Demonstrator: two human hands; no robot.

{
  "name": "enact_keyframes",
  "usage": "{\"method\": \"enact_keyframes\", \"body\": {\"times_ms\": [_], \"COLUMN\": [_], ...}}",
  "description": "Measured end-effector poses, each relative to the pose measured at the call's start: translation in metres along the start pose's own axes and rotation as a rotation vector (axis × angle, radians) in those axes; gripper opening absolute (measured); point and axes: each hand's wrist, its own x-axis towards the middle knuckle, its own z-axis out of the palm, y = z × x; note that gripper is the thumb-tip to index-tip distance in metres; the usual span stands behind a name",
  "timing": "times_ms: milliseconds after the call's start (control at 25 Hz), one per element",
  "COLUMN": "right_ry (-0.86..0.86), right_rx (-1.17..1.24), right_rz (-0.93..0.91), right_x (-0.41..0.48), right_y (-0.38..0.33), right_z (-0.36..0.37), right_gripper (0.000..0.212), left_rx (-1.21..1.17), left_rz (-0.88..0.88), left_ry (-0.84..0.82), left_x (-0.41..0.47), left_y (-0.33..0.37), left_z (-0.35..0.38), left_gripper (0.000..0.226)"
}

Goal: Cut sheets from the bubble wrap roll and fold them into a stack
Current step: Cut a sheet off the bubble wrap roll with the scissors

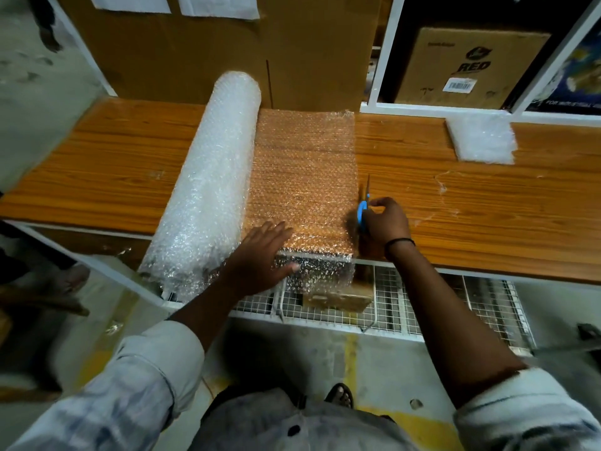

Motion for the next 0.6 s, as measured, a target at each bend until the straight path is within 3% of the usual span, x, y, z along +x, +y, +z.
{"method": "enact_keyframes", "body": {"times_ms": [80,160,400,600], "right_ry": [-0.095,-0.134,-0.182,-0.169], "right_rx": [0.452,0.644,0.722,0.549], "right_rz": [0.096,0.085,0.095,0.107], "right_x": [-0.036,-0.076,-0.175,-0.223], "right_y": [-0.004,-0.003,0.013,0.037], "right_z": [0.0,0.003,0.028,0.062], "right_gripper": [0.032,0.034,0.033,0.032], "left_rx": [0.089,0.157,0.277,0.208], "left_rz": [0.113,0.231,0.261,0.391], "left_ry": [0.066,0.127,0.185,0.328], "left_x": [-0.015,-0.025,-0.029,-0.036], "left_y": [0.008,0.009,-0.005,-0.001], "left_z": [0.007,0.015,0.018,0.01], "left_gripper": [0.087,0.078,0.047,0.022]}}
